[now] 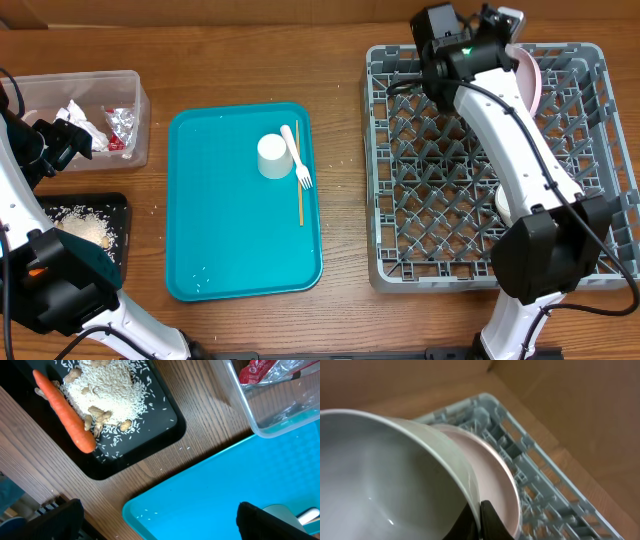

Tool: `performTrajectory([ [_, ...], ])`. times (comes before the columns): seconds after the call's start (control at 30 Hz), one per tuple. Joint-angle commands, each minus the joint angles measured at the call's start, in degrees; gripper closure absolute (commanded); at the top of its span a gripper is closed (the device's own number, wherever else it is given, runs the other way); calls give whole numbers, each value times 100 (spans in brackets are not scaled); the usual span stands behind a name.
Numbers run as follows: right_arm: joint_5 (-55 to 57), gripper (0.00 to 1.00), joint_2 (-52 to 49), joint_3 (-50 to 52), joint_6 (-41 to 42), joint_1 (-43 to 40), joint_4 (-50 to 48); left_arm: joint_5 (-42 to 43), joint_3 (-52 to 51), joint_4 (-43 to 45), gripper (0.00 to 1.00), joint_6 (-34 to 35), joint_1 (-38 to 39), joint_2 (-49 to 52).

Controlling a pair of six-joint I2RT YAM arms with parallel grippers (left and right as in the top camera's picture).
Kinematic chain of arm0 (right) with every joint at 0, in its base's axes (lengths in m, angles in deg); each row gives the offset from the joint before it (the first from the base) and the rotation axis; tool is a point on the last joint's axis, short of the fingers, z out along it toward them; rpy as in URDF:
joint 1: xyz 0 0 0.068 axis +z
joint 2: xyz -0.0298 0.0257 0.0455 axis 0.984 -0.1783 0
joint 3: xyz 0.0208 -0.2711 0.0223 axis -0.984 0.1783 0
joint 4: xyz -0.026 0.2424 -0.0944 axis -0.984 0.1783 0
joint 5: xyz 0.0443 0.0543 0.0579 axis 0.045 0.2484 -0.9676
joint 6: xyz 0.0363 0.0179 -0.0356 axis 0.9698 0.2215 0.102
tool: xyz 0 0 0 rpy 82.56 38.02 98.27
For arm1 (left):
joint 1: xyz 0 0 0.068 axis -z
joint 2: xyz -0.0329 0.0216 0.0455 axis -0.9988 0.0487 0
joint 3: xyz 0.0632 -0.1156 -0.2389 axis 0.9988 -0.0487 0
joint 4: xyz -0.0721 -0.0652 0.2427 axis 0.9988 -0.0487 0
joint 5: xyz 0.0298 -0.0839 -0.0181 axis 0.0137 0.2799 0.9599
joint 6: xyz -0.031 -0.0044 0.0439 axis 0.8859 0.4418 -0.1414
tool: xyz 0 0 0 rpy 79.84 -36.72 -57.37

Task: Sort waste into correct bins and load items into the dishwasher rack
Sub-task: 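Raise the right gripper to the top edge of the pink plate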

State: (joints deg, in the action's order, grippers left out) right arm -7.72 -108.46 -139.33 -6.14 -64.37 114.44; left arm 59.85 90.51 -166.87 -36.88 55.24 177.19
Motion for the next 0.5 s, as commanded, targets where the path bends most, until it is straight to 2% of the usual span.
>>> performTrajectory([
  [0.0,404,96,254,236,-859,-48,-498,-76,101,-11,0,120,11,-144],
  [0.47,704,93,205,1110,-3233,-199,-2680,-76,101,-11,0,120,11,-144],
])
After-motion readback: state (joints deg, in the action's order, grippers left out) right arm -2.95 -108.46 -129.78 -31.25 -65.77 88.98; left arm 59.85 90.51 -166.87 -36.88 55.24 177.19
